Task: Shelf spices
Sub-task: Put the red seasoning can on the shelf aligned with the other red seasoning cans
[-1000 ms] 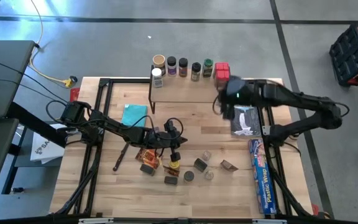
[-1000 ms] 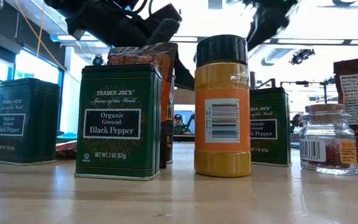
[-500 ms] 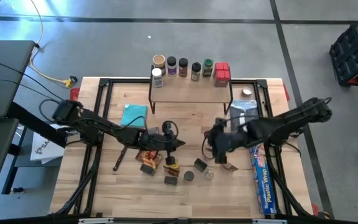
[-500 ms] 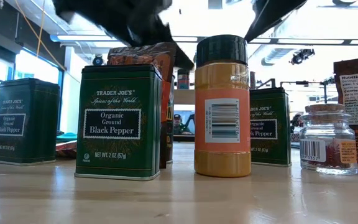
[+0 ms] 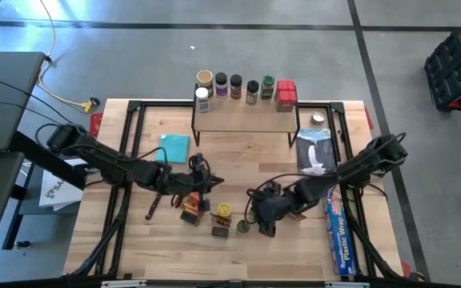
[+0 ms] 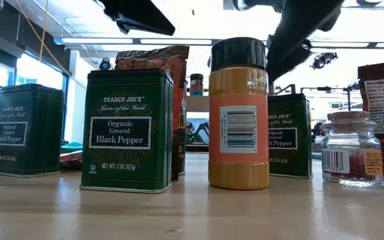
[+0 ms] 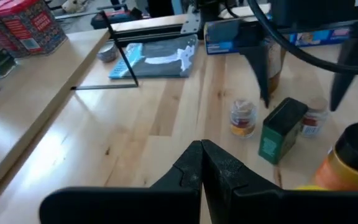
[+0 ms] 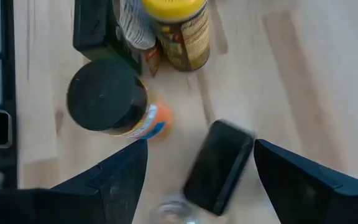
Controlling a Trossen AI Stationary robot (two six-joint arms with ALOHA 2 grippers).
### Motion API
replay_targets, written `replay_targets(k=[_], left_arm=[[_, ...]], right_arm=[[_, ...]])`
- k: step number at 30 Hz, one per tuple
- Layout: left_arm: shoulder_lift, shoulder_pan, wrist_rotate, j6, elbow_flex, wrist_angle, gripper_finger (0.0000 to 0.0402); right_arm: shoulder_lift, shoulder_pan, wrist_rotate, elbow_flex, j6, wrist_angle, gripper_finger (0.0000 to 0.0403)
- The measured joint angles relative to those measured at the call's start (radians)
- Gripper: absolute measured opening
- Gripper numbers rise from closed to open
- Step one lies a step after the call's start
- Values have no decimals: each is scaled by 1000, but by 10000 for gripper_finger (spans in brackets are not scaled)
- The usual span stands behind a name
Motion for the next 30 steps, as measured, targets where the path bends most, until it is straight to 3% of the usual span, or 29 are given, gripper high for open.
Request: replay_targets(k=[5,11,17,20,30], left_arm=[[7,-26,-10,-32,-1,-36,0],[-12,-98,-135,-98,-1,-116,0],[-20,-119,-110,-385,-1,-352,3],[-21,-73,-52,-527,-1,-513,18],[0,-19,-15,-787,-1,-880,66]], right_arm=[[27,58,71,0,141,27,288],[17,99,217,0,218,28,288],[16,120,291,0,257,40,288],[16,120,315,21,231,51,288],[14,100,424,226,15,-20,288]])
